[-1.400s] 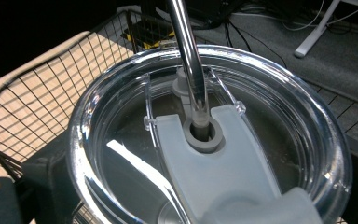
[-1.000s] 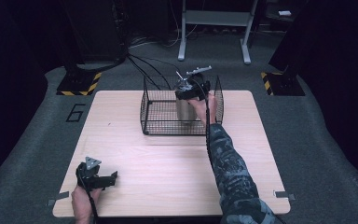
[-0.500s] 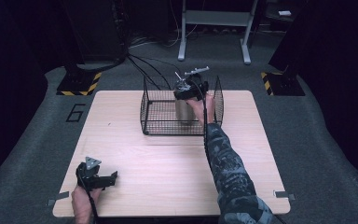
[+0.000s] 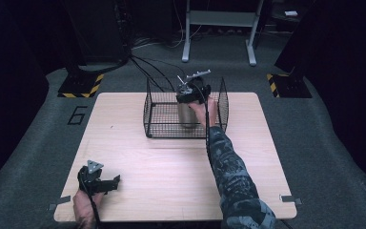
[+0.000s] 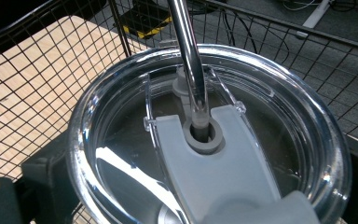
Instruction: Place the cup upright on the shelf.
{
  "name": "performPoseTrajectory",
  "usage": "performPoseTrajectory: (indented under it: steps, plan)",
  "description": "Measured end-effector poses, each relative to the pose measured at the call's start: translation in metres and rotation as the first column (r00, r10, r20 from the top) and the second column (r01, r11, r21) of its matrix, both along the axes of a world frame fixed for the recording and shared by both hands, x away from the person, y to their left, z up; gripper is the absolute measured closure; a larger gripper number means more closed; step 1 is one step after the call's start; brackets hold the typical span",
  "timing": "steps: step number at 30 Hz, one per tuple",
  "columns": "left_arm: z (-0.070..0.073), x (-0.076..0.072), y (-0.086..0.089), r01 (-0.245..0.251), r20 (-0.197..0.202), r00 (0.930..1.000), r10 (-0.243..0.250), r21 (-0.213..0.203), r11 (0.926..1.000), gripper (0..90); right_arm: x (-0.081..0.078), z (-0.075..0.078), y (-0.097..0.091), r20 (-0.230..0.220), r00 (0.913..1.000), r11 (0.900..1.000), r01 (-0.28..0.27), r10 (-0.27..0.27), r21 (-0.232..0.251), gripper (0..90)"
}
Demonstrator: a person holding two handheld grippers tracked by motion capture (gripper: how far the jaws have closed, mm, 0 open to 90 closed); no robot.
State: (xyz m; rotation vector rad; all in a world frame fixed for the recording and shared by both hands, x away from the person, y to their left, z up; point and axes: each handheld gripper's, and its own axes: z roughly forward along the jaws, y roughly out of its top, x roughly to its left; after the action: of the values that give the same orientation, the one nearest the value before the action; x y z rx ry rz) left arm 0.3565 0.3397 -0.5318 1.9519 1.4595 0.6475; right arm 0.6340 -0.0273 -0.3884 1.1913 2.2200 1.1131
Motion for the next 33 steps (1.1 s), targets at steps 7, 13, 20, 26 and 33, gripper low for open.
performPoseTrajectory:
  steps: [7,13,20,26,33]
  plan:
    - [0.0,0.0,0.0,0.0,0.0,1.0,0.0,-0.001,1.0,0.4,0.0,-0.005,0.002,-0.02,0.9998,0.9999,-0.005,0.005,-0.009,3.5]
    - [0.0,0.0,0.0,0.0,0.0,1.0,0.0,-0.001,1.0,0.4,-0.003,-0.007,-0.001,-0.01,0.9999,0.9999,-0.009,0.009,-0.005,3.4]
    - [0.0,0.0,0.0,-0.001,0.0,1.0,0.001,-0.001,1.0,0.4,-0.01,-0.009,-0.007,-0.026,0.9996,0.9998,-0.014,0.014,-0.011,3.3]
    - [0.0,0.0,0.0,-0.001,0.0,1.0,0.001,-0.001,1.0,0.4,-0.015,-0.012,-0.011,-0.016,0.9995,0.9996,-0.029,0.029,-0.007,3.3]
    - [0.0,0.0,0.0,-0.001,0.0,1.0,0.001,0.0,1.0,0.4,-0.017,-0.011,-0.01,-0.005,0.9985,0.998,-0.054,0.054,-0.033,3.1]
